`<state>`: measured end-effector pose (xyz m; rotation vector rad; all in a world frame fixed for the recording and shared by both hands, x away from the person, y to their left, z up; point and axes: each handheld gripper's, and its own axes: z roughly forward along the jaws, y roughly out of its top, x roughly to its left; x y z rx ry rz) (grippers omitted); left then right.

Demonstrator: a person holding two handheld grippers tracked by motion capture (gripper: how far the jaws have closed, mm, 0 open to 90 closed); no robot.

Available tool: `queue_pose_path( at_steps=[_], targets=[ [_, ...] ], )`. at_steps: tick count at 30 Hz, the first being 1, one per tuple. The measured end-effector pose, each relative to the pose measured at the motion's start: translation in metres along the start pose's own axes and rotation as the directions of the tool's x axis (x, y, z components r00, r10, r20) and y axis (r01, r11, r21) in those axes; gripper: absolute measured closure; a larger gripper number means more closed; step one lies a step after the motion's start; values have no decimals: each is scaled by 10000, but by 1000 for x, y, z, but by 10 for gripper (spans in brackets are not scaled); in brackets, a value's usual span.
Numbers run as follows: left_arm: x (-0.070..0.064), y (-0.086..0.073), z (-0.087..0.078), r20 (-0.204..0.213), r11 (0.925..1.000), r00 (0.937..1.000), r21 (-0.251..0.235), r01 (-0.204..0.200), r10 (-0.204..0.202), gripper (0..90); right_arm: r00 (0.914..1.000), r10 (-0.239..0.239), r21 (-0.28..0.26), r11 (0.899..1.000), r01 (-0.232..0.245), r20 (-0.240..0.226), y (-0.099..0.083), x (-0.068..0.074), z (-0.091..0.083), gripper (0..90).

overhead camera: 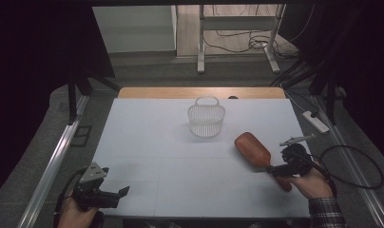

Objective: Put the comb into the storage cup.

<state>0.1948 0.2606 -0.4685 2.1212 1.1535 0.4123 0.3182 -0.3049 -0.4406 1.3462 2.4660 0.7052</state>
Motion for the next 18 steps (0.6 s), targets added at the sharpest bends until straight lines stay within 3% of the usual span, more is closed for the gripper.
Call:
queue_pose_path(
  at_steps=[4,18],
  targets=[
    [0,0,0,-8,10000,10000,22,-22,22,23,9999,-104,-261,9996,103,-62,0,1,1,1],
    [-1,1,1,-6,9998,9999,139,-149,149,23,9986,-334,-395,9987,317,-410,2,4,13,0]
  ],
)
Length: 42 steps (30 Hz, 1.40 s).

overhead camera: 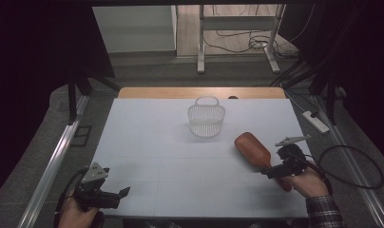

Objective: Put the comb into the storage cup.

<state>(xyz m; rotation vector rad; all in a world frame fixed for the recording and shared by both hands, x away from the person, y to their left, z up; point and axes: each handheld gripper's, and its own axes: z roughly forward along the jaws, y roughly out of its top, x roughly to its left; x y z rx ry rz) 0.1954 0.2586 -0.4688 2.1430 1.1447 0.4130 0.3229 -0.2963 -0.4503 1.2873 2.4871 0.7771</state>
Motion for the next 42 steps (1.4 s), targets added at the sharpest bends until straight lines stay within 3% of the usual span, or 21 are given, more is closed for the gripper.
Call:
queue_pose_path(
  at_steps=[4,11,24,33,38,42],
  targets=[
    [1,0,0,39,10000,10000,-30,33,-33,24,9998,-194,206,9996,192,78,0,0,6,0],
    [1,0,0,80,9999,9999,-62,124,-123,23,9985,-65,513,9987,36,546,-2,-3,13,0],
    [3,0,-1,173,9998,9997,-53,196,-195,23,9983,-91,1215,9926,20,578,-6,-9,32,0],
    [3,0,0,178,9998,9997,-32,172,-171,23,9961,-483,1839,9824,340,741,-8,-10,46,0],
    [3,0,-1,180,9999,9997,-26,165,-165,23,9956,-543,1837,9822,394,766,-7,-11,47,28],
    [3,0,0,177,9999,9997,-12,149,-149,23,9961,-501,1780,9834,364,731,-7,-12,46,101]
  ],
)
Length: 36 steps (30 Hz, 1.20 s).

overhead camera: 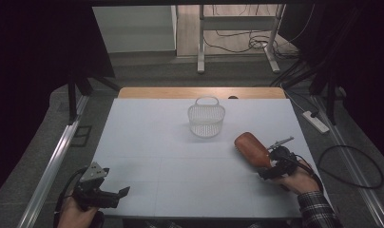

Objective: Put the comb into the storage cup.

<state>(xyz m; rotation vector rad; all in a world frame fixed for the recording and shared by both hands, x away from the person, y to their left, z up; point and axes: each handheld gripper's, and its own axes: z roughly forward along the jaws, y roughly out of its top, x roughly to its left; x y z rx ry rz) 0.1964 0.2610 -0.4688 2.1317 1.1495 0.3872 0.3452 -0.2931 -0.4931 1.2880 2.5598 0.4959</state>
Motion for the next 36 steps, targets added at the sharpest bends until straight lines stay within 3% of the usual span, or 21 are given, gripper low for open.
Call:
queue_pose_path(
  at_steps=[4,5,6,7,15,20,26,34,36],
  targets=[
    [0,0,0,-9,10000,10000,6,-12,12,23,10000,-3,-29,10000,2,-57,0,-1,-1,189],
    [0,0,0,-11,10000,10000,4,-11,11,23,10000,-40,-25,10000,40,-67,0,-2,-2,251],
    [0,0,0,-11,10000,10000,4,-11,11,23,10000,-40,-25,10000,40,-67,0,-2,-2,251],
    [0,0,0,-8,10000,10000,3,-21,21,23,9999,-63,-33,10000,63,-127,0,-2,-3,331],
    [-1,0,0,14,10000,10000,17,-59,59,24,9989,-287,189,9994,294,-372,1,-2,-3,540],
    [-1,0,1,-4,9999,10000,44,-92,92,25,9981,-591,288,9978,596,-187,1,0,-3,657],
    [-2,0,1,-10,9999,9999,73,-131,131,26,9982,-542,301,9980,549,-258,0,-2,-4,697],
    [-1,0,0,8,9999,9999,17,-108,108,26,9970,145,107,9998,-137,-763,-3,-5,-6,718],
    [-1,0,0,9,10000,10000,1,-96,96,25,9969,116,-5,9999,-117,-774,-4,-5,-6,718]
  ],
)
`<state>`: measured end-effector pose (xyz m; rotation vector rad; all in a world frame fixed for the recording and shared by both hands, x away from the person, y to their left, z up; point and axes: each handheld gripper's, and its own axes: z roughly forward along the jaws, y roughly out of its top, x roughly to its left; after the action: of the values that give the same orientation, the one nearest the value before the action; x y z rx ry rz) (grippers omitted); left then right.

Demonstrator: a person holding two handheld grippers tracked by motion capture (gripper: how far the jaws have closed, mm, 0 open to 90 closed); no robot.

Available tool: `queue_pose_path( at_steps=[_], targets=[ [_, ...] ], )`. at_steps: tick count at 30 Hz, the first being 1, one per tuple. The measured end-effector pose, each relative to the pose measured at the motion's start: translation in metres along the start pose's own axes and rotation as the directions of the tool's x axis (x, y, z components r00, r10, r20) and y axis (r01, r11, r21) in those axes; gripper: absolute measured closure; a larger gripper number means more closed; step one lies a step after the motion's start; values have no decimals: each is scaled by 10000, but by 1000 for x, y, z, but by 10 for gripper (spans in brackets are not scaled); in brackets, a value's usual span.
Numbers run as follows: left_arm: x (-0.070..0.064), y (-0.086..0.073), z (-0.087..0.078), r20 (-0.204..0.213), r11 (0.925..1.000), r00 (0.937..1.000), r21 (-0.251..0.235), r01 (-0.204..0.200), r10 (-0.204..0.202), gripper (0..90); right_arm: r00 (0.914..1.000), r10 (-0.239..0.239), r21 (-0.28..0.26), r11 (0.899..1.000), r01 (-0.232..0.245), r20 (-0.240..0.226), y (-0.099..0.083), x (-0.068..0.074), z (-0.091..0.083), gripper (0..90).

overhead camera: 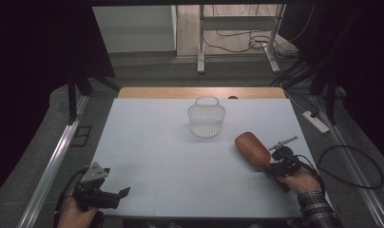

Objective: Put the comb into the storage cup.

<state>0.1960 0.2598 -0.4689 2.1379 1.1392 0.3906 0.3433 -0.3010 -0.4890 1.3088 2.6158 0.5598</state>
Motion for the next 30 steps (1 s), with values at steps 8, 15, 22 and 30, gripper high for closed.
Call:
queue_pose_path(
  at_steps=[8,15,22,30],
  targets=[
    [1,-1,-1,13,9999,10000,-115,82,-82,23,9996,-187,-375,9991,194,198,-2,3,-3,720],
    [3,-1,-3,65,9994,9998,-295,204,-202,14,9999,-51,-960,9954,61,102,-2,5,-10,720],
    [6,-2,-4,393,9980,9982,-413,468,-452,1,10000,20,-1316,9913,-20,-7,-2,9,-17,720],
    [9,1,-1,783,9980,9958,-384,502,-471,0,9996,152,-2045,9787,-200,-250,-2,11,-30,720]
  ],
)
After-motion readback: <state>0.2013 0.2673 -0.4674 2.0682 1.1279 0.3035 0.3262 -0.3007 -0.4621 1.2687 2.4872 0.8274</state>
